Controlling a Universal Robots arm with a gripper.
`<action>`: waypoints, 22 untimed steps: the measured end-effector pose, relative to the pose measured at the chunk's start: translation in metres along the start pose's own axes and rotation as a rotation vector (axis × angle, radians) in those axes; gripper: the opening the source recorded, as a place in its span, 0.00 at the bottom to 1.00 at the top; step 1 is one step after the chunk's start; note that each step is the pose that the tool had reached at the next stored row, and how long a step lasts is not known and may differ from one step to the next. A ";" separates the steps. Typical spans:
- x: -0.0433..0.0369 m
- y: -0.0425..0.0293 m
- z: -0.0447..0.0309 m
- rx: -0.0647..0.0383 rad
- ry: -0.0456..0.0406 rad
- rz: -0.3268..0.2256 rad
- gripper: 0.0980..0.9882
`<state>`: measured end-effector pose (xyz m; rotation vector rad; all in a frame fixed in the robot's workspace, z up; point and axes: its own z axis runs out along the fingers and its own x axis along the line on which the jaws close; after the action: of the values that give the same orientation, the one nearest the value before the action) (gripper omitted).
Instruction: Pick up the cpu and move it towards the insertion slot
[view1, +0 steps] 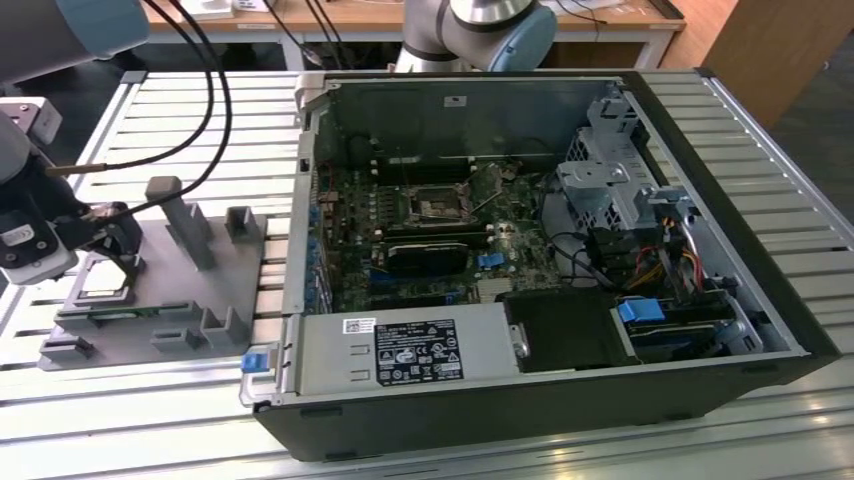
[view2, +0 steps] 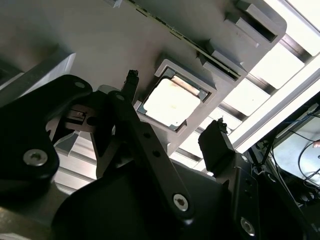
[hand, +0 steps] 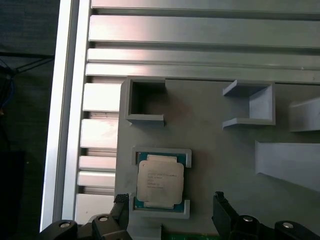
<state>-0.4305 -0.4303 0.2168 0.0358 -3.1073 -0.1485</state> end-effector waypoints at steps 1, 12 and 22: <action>0.0000 -0.0001 0.0007 0.001 0.0000 0.000 0.74; 0.0025 0.0021 0.0050 0.006 0.0001 0.000 0.74; 0.0031 0.0034 0.0123 0.009 -0.0005 0.006 0.74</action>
<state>-0.4341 -0.4258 0.2050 0.0271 -3.1083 -0.1345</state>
